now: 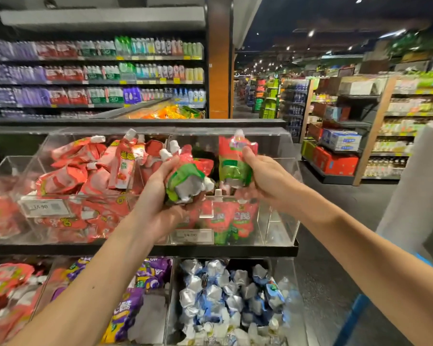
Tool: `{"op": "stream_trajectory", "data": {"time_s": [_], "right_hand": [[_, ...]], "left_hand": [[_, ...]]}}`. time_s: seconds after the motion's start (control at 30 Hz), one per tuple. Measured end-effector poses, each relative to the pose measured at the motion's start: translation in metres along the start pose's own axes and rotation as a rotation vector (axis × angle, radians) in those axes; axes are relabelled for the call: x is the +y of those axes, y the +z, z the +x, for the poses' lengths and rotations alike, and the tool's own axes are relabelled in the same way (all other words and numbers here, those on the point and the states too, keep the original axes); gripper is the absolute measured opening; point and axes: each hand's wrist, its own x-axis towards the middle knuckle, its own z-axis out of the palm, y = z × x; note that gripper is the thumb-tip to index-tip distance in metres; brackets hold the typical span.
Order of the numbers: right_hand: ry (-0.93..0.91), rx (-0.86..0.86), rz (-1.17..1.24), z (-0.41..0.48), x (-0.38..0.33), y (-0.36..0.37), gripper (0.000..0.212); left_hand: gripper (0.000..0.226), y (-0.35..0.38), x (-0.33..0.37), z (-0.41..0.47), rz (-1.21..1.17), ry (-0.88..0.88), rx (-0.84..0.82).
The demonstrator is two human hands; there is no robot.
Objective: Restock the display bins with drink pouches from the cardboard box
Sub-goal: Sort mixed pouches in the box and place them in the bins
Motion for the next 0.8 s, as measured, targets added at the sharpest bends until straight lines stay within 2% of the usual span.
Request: {"op": "stream_trajectory", "data": {"time_s": [0.1, 0.2, 0.43, 0.53, 0.7, 0.73, 0.8], "right_hand": [[0.257, 0.033, -0.011, 0.008, -0.008, -0.004, 0.038], [0.346, 0.035, -0.001, 0.021, -0.013, 0.0, 0.033], [0.381, 0.058, -0.216, 0.061, -0.009, 0.017, 0.03], [0.398, 0.099, -0.212, 0.078, 0.002, 0.023, 0.026], [0.366, 0.143, -0.191, 0.102, 0.011, 0.024, 0.035], [0.346, 0.156, -0.267, 0.105, 0.013, 0.025, 0.042], [0.252, 0.229, -0.678, 0.108, 0.017, 0.027, 0.053]], "left_hand": [[0.027, -0.008, 0.007, 0.003, 0.031, 0.034, 0.03], [0.024, -0.011, 0.014, 0.004, 0.066, 0.049, 0.044], [0.023, -0.019, 0.023, 0.009, 0.111, 0.036, 0.073], [0.023, -0.021, 0.025, 0.012, 0.187, 0.057, 0.064], [0.021, -0.025, 0.03, 0.015, 0.218, 0.069, 0.043], [0.026, -0.026, 0.031, 0.015, 0.223, 0.066, 0.039], [0.029, -0.027, 0.032, 0.016, 0.227, 0.06, 0.034]]}}
